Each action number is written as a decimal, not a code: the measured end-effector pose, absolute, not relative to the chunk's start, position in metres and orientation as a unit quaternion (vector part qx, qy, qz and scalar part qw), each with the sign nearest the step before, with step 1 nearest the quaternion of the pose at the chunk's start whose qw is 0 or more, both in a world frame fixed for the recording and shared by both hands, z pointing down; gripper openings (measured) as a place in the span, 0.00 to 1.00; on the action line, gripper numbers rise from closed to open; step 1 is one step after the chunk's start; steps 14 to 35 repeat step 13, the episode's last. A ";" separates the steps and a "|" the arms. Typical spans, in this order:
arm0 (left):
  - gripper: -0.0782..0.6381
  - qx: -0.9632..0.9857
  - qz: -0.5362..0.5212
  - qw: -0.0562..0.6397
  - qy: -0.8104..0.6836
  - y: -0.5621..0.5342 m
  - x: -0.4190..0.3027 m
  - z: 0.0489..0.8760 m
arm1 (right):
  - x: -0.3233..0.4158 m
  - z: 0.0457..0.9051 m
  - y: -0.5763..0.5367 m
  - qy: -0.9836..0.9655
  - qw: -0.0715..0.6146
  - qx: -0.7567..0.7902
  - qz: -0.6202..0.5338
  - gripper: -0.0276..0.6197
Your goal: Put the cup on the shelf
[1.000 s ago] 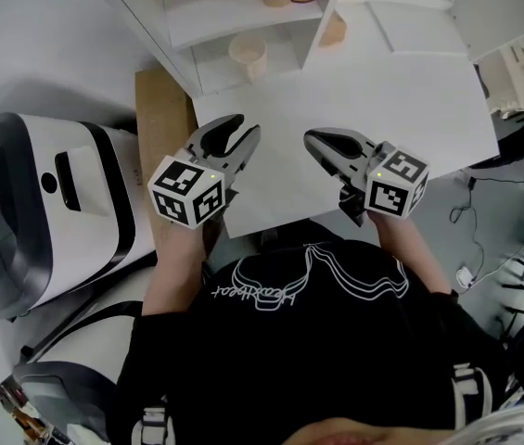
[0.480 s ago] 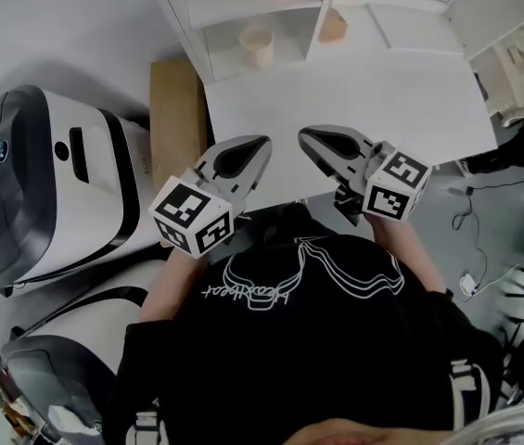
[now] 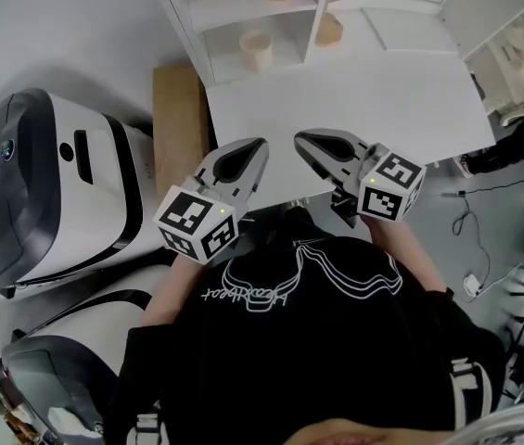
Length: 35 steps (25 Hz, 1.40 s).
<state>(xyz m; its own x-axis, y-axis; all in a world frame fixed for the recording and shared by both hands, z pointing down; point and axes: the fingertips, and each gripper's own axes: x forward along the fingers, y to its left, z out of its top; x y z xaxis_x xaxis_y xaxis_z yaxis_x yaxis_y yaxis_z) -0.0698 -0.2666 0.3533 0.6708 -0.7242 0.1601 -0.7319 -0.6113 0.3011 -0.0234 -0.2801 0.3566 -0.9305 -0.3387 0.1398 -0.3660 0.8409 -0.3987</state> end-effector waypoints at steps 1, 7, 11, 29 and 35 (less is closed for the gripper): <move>0.12 0.897 0.009 0.175 -0.405 -0.266 -0.070 0.354 | -0.023 0.358 -0.280 -0.959 0.032 0.185 0.214 0.05; 0.12 0.897 0.012 0.188 -0.399 -0.269 -0.064 0.364 | -0.019 0.365 -0.281 -0.956 0.036 0.193 0.220 0.05; 0.12 0.895 0.017 0.195 -0.401 -0.274 -0.059 0.373 | -0.015 0.371 -0.286 -0.954 0.038 0.197 0.225 0.05; 0.12 0.894 0.015 0.200 -0.400 -0.277 -0.058 0.376 | -0.013 0.373 -0.289 -0.953 0.038 0.198 0.227 0.05; 0.12 0.894 0.015 0.200 -0.400 -0.277 -0.058 0.376 | -0.013 0.373 -0.289 -0.953 0.038 0.198 0.227 0.05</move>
